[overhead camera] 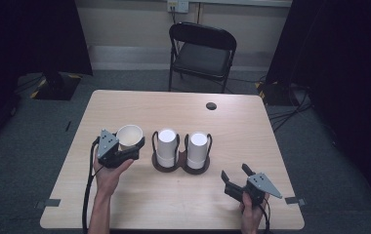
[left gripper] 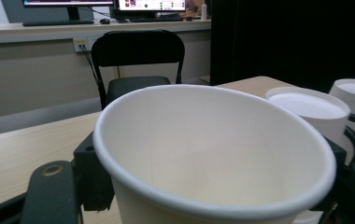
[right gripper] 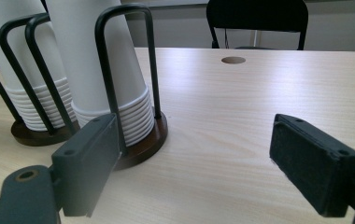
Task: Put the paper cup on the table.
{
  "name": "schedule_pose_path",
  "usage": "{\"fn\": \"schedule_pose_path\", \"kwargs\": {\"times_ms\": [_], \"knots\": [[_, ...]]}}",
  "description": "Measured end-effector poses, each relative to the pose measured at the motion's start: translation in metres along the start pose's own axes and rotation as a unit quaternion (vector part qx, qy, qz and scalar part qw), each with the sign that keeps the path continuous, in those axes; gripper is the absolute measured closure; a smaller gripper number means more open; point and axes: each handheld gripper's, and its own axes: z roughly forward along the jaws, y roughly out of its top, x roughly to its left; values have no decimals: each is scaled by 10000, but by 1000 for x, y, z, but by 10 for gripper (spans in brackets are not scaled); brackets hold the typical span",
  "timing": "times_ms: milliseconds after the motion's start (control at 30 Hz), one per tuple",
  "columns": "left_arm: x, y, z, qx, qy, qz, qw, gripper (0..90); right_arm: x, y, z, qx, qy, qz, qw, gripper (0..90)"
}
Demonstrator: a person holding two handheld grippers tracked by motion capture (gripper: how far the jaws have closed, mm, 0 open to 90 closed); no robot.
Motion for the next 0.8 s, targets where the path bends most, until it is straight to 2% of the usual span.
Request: {"fn": "schedule_pose_path", "kwargs": {"times_ms": [167, 267, 500, 533, 700, 800], "knots": [[9, 0, 5, 59, 134, 25, 9999, 240, -1, -6, 1, -22, -13, 49, 10000, 152], [16, 0, 10, 75, 202, -50, 9998, 240, 0, -6, 0, -46, -27, 73, 10000, 152], [31, -7, 23, 221, 331, -152, 9991, 239, 1, -7, 0, -69, 42, -56, 10000, 148], [36, -8, 25, 275, 407, -157, 9987, 239, 1, -7, 0, -65, 35, -64, 10000, 148], [47, -12, 30, 338, 484, -256, 9979, 237, 3, -6, 2, 22, 35, -175, 9998, 146], [52, -16, 36, 433, 521, -223, 9975, 235, 2, -6, 2, 29, 32, -154, 9999, 146]]}}
